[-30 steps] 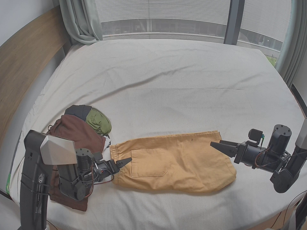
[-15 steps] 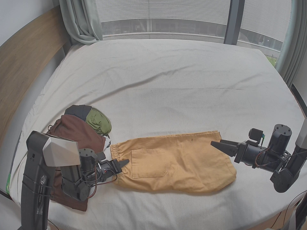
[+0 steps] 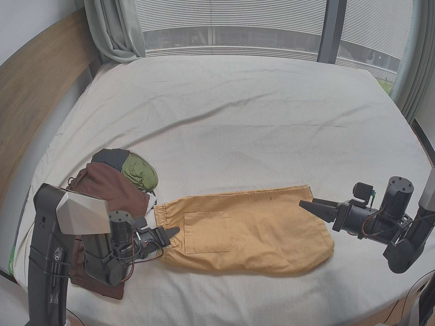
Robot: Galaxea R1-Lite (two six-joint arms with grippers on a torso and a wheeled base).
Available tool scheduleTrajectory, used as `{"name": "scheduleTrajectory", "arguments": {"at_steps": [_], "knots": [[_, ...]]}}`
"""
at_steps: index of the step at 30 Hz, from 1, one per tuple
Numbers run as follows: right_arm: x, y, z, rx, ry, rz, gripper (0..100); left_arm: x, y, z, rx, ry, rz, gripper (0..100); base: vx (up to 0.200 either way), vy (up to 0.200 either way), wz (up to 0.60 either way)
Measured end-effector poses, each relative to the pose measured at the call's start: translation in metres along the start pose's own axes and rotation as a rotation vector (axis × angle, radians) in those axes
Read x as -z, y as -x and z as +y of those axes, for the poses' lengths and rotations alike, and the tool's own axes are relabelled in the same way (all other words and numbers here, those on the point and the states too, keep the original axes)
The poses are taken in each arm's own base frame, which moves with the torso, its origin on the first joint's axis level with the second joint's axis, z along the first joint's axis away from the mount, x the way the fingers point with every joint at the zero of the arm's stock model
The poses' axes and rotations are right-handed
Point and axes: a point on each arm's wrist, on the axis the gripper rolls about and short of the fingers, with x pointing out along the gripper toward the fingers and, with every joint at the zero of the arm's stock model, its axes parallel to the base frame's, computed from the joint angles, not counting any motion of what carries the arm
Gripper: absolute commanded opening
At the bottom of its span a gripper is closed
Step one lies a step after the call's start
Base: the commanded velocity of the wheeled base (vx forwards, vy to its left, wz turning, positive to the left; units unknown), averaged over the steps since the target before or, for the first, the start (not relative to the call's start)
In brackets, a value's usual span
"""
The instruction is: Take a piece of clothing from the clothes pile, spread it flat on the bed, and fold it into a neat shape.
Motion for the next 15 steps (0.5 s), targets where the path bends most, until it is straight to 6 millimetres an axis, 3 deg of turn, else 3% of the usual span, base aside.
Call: {"name": "scheduleTrajectory", "arguments": {"at_steps": [15], "knots": [[0.003, -0.001, 0.001, -0.002, -0.004, 0.011, 100, -0.014, 0.022, -0.002, 0.003, -0.073, -0.008, 0, 0.0, 0.0, 0.0]]}}
